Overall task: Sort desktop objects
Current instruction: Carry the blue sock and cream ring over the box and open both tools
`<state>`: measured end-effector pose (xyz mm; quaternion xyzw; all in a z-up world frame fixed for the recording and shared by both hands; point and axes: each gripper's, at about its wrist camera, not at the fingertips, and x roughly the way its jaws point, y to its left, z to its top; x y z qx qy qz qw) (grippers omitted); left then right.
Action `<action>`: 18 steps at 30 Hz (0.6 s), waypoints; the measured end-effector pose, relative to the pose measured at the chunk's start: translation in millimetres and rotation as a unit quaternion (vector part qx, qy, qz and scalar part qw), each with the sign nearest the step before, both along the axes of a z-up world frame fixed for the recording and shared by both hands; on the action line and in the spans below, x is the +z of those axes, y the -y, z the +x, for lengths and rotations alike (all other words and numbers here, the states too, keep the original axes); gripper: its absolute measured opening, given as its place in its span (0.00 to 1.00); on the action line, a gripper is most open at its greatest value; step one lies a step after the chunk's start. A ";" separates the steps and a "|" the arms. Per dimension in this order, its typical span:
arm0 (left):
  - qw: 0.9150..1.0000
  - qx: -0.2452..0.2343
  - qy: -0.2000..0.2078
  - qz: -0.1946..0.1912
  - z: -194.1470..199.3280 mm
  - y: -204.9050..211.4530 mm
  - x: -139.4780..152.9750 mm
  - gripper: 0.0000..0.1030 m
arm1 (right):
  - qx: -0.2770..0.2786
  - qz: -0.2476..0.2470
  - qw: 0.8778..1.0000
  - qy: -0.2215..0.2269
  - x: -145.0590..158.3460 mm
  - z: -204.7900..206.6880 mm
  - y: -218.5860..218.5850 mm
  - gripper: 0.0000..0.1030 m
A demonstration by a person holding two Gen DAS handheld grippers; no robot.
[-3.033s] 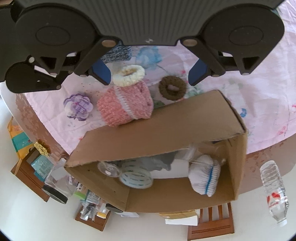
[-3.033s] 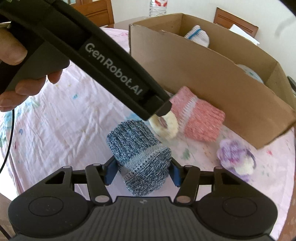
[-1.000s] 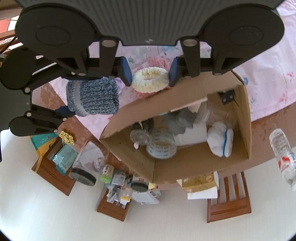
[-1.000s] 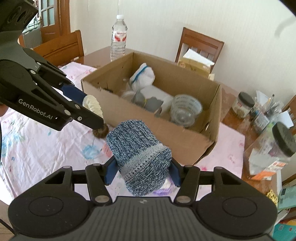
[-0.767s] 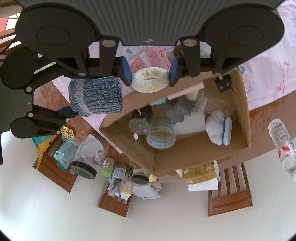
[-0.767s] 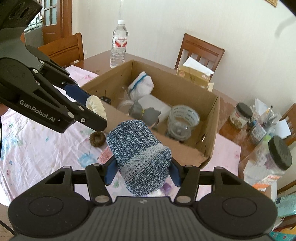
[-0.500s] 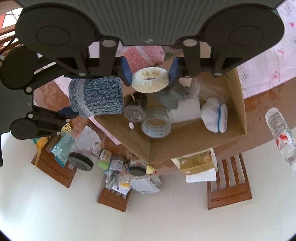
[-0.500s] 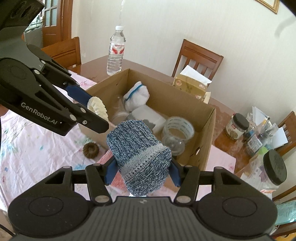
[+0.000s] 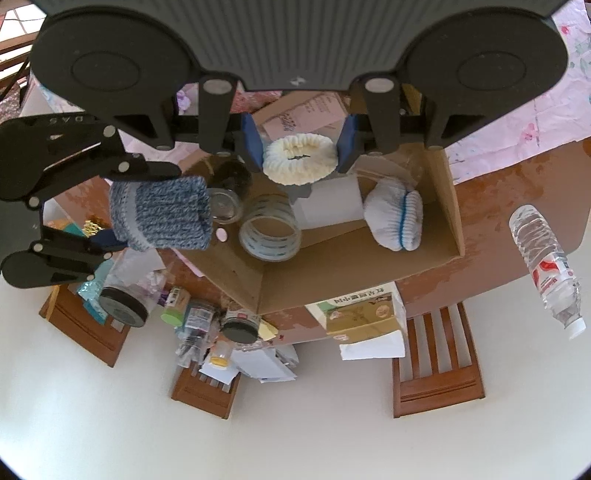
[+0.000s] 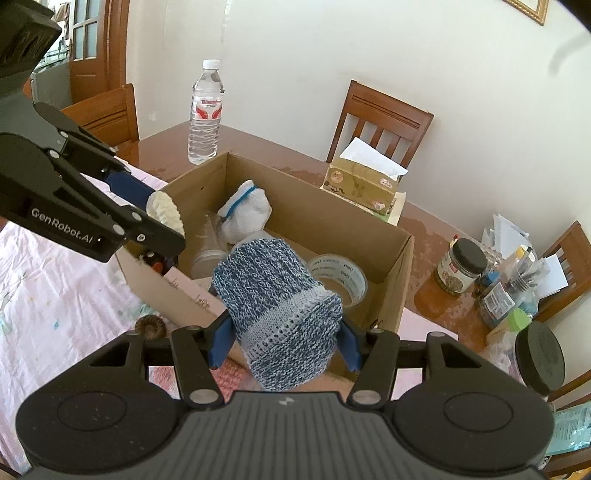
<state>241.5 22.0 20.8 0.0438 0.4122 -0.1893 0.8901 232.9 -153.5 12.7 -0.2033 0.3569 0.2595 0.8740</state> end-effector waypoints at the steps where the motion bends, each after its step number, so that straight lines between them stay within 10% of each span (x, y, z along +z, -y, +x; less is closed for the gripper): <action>1: 1.000 0.002 0.000 0.001 2.3 -1.5 -0.5 0.41 | 0.001 -0.001 1.000 0.000 -0.3 3.2 -1.4 0.61; 3: 1.000 0.010 0.003 0.004 6.7 -4.9 -2.1 0.45 | 0.002 -0.003 1.000 0.000 -0.8 9.1 -4.4 0.61; 6: 1.000 0.027 0.001 0.011 12.6 -9.7 -5.6 0.77 | 0.004 -0.005 1.000 0.000 -1.1 18.8 -8.8 0.61; 18: 0.999 0.027 -0.024 0.007 7.6 -19.0 -13.4 0.78 | 0.008 -0.022 1.000 -0.005 -10.6 50.0 -23.5 0.61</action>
